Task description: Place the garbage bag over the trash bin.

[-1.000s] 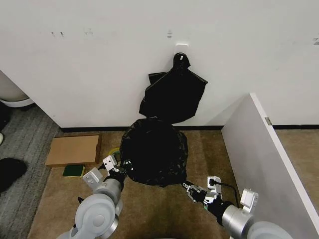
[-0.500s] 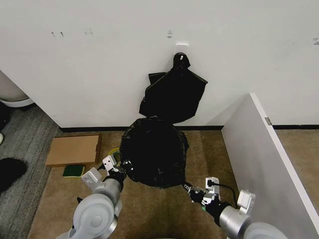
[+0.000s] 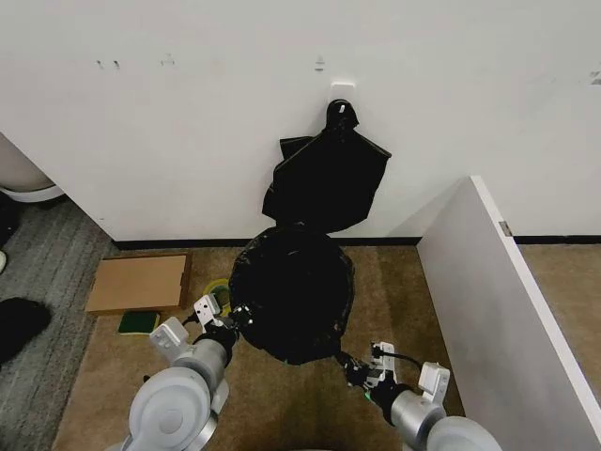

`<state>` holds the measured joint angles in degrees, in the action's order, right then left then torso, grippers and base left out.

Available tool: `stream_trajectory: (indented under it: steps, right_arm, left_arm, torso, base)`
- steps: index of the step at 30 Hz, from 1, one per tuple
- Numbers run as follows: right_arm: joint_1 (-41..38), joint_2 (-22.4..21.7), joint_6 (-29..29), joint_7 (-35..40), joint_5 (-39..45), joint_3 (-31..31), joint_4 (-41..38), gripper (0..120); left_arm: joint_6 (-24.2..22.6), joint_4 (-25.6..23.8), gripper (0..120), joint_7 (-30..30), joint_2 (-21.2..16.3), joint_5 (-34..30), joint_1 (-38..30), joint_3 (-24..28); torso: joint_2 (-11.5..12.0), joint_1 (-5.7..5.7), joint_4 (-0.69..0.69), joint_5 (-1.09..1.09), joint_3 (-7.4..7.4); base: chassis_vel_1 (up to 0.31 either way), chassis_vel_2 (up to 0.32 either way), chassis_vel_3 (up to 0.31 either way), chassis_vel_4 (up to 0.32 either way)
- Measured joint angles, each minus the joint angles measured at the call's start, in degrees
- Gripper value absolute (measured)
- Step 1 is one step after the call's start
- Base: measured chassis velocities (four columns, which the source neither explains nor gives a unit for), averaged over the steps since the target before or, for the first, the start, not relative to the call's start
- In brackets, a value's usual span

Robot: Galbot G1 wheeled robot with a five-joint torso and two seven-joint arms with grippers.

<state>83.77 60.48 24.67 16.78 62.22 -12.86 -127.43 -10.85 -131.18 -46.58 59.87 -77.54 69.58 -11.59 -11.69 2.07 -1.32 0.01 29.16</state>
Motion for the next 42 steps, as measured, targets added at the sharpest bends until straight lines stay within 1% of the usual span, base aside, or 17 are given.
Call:
stream_trajectory:
  steps: [2,4,6,7,9,13,17,18,19,20,21,22,24,28,40,41,42]
  right_arm:
    - [0.30,-0.22,-0.05,-0.35,-0.29,-0.15,-0.54,3]
    - [0.97,-0.63,-0.33,-1.03,-1.14,-0.40,-1.61,12]
    - [2.16,-1.32,-1.36,-2.59,-4.76,-0.57,-2.78,22]
    - [2.16,-1.32,-1.36,-2.59,-4.76,-0.57,-2.78,22]
    - [3.45,-1.84,-2.64,-4.10,-8.76,-0.57,-3.54,27]
    - [7.42,-2.92,-5.17,-7.20,-18.22,-1.16,-5.75,46]
    - [9.60,-3.40,-6.12,-7.89,-22.49,-1.65,-6.66,56]
    - [11.21,-3.56,-6.95,-8.12,-24.77,-2.11,-7.43,63]
    - [11.66,-3.59,-7.15,-8.17,-25.32,-2.26,-7.62,64]
    - [13.11,-3.60,-7.44,-8.25,-26.99,-2.92,-8.29,70]
    - [14.19,-3.53,-6.78,-8.01,-28.30,-3.63,-8.98,74]
    - [14.19,-3.53,-6.78,-8.01,-28.30,-3.63,-8.98,74]
    - [15.36,-3.05,-4.73,-6.33,-29.40,-4.74,-9.87,83]
    - [16.44,-2.16,-3.65,-3.85,-29.19,-7.05,-10.24,97]
    - [16.71,-1.45,-3.01,-2.97,-27.09,-8.89,-11.25,100]
    - [16.64,-1.34,-2.97,-2.96,-26.99,-8.88,-11.28,100]
    - [16.56,-1.18,-2.95,-2.94,-26.96,-8.77,-11.30,100]
  left_arm:
    - [-0.02,0.35,0,-0.04,0.02,0.11,-0.06,0.08]
    - [-0.09,1.02,0,-0.19,0.13,0.27,-0.26,0.23]
    - [-0.31,2.26,0,-0.67,0.33,0.40,-0.79,0.49]
    - [-0.31,2.26,0,-0.67,0.33,0.40,-0.79,0.49]
    - [-0.40,3.21,0,-0.89,0.40,0.44,-1.31,0.69]
    - [-0.53,6.09,0,-1.47,0.70,0.48,-3.06,1.41]
    - [-0.72,7.63,0,-1.90,1.06,0.49,-4.08,1.98]
    - [-0.82,8.89,0,-2.07,1.35,0.49,-4.82,2.46]
    - [-0.83,9.15,0,-2.09,1.41,0.48,-4.97,2.54]
    - [-0.93,10.19,0,-2.22,1.74,0.48,-5.65,2.92]
    - [-1.13,11.18,0,-2.39,2.14,0.43,-6.30,3.33]
    - [-1.13,11.18,0,-2.39,2.14,0.43,-6.30,3.33]
    - [-1.78,12.92,0,-2.96,2.93,0.34,-7.27,3.94]
    - [-2.62,16.06,0,-3.60,4.74,1.22,-8.23,4.72]
    - [-3.58,18.78,0,-4.95,6.07,2.93,-9.70,5.01]
    - [-3.63,18.94,3,-5.06,6.11,2.94,-9.85,5.02]
    - [-3.74,19.21,10,-5.30,6.26,2.93,-10.14,5.02]
  torso:
    - [0.00,0.00,0.00,-0.01,0.00]
    - [0.00,0.00,0.00,-0.01,0.00]
    - [0.00,0.00,0.00,-0.01,0.00]
    - [0.00,0.00,0.00,-0.01,0.00]
    - [0.00,0.00,0.00,-0.01,0.00]
    - [0.00,-0.01,0.00,-0.01,0.00]
    - [0.00,-0.01,0.00,0.00,0.00]
    - [0.00,-0.01,0.00,0.00,0.00]
    - [0.00,-0.01,0.00,0.00,0.00]
    - [0.00,-0.01,0.00,0.00,0.00]
    - [0.00,-0.01,0.00,-0.01,0.00]
    - [0.00,-0.01,0.00,-0.01,0.00]
    - [0.00,-0.01,-0.01,0.00,0.00]
    - [0.00,-0.01,0.00,0.00,0.00]
    - [0.00,0.00,0.00,0.00,0.00]
    - [0.00,0.00,0.01,0.00,0.00]
    - [0.00,-0.01,0.01,0.00,0.00]
  base:
    - [0.000,0.000,0.000,0.000]
    - [0.000,0.000,0.000,0.000]
    - [0.000,0.000,0.000,0.000]
    - [0.000,0.000,0.000,0.000]
    - [0.000,0.000,0.000,0.000]
    - [0.000,0.000,0.000,0.000]
    - [0.000,0.000,0.000,0.000]
    - [0.000,0.000,0.000,0.000]
    - [0.000,0.000,0.000,0.000]
    - [0.000,0.000,0.000,0.000]
    - [0.000,0.000,0.000,0.000]
    - [0.000,0.000,0.000,0.000]
    - [0.000,0.000,0.000,0.000]
    - [0.000,0.000,0.000,0.000]
    - [0.000,0.000,0.000,0.000]
    - [0.000,0.000,0.000,0.000]
    - [0.000,0.000,0.000,0.000]
